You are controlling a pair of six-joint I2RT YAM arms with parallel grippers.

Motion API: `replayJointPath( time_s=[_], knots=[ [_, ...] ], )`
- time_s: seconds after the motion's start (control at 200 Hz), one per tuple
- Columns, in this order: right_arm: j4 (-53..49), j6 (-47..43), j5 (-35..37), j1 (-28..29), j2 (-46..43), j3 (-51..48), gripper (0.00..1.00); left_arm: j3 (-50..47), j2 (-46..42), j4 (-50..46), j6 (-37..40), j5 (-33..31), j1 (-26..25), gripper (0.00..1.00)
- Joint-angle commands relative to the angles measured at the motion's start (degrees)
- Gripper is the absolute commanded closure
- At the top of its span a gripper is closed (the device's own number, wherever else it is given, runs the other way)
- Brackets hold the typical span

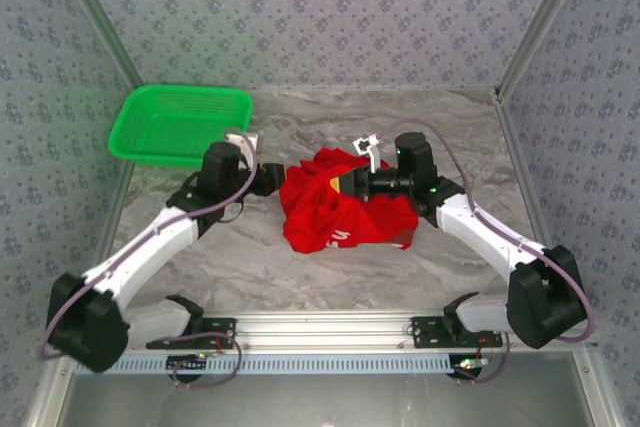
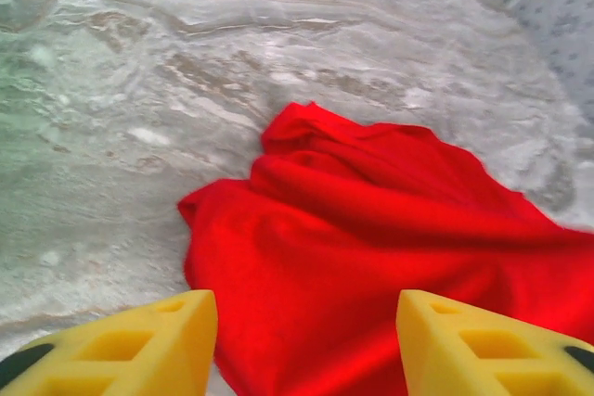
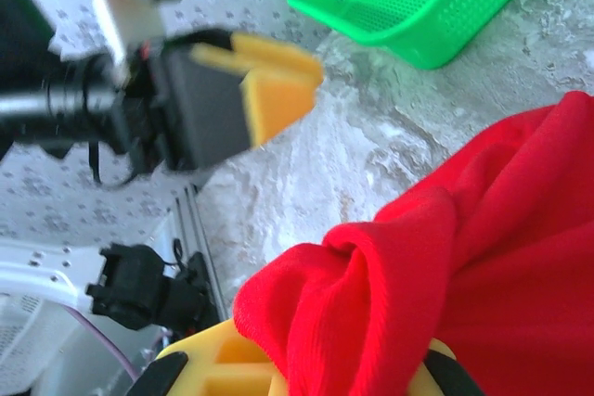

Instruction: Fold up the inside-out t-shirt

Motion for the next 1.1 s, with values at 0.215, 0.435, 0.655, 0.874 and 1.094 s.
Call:
replayJointPath(
  time_s=[0.215, 0.435, 0.655, 0.874, 1.094],
  knots=[
    [7.98, 6.62, -3.29, -0.56, 0.21, -0.10, 1.00, -3.15, 0.69, 7.44, 5.06, 21.51, -10.24, 0.55],
    [8.02, 7.06, -3.39, -0.60, 0.10, -0.14, 1.00, 1.58, 9.30, 9.01, 7.50, 19.13, -11.23, 0.56],
    [7.51, 6.71, -3.04, -0.66, -0.79, -0.67, 1.00, 4.62, 13.21, 10.23, 8.37, 19.29, -11.19, 0.58],
    [5.39, 5.10, -2.00, -1.20, -1.42, -0.94, 1.00, 6.08, 13.13, 9.94, 8.29, 20.80, -11.05, 0.88],
    [0.27, 2.73, 1.41, -2.12, -1.35, 0.61, 1.00, 5.79, 8.37, 5.36, 10.12, 21.28, -10.97, 0.95]
  ],
)
